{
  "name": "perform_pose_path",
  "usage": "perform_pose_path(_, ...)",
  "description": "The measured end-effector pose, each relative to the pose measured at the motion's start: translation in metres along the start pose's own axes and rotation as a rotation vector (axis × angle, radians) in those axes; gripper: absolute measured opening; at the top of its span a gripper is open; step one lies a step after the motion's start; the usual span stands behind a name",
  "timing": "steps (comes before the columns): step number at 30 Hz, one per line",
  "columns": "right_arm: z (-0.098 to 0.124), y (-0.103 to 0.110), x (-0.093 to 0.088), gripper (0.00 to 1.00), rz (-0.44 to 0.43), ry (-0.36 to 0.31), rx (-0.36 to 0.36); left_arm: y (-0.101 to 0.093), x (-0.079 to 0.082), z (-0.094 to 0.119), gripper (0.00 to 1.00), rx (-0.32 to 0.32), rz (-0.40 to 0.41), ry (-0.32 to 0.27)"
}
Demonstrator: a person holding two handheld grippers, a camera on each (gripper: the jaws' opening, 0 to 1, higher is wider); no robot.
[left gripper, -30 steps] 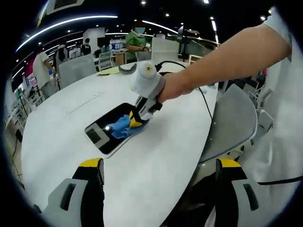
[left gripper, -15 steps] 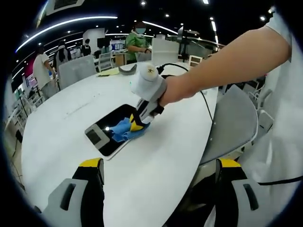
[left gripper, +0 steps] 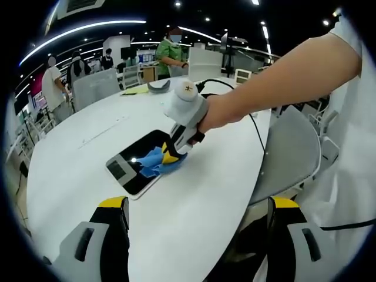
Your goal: Wipe the mirror surface with the cleaning cloth until all visible marks leave the cleaned area.
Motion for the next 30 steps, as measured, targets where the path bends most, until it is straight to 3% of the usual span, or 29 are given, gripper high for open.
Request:
perform_pose_path(23,-0.002,0.009,0.001,0.01,-0.120,-0.026,-0.075,0.005,0.007,-0.005,0.99,0.020,0.009,-0.014)
perform_pose_path(30,-0.005,0.013,0.000,0.02,-0.168,-0.066,-0.103,0.009,0.007,-0.008,0.99,0.027,0.015,-0.007)
Point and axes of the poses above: the point that each gripper's makers call its tool centre point, and the gripper's own axes: z roughly backward along the fingers, y roughly to its left, x roughly out of its top, the point moved 10 cm from there along z, roughly backward along the fingers, and after that the axes turned 2 degrees about z, right-handed, at the moved point
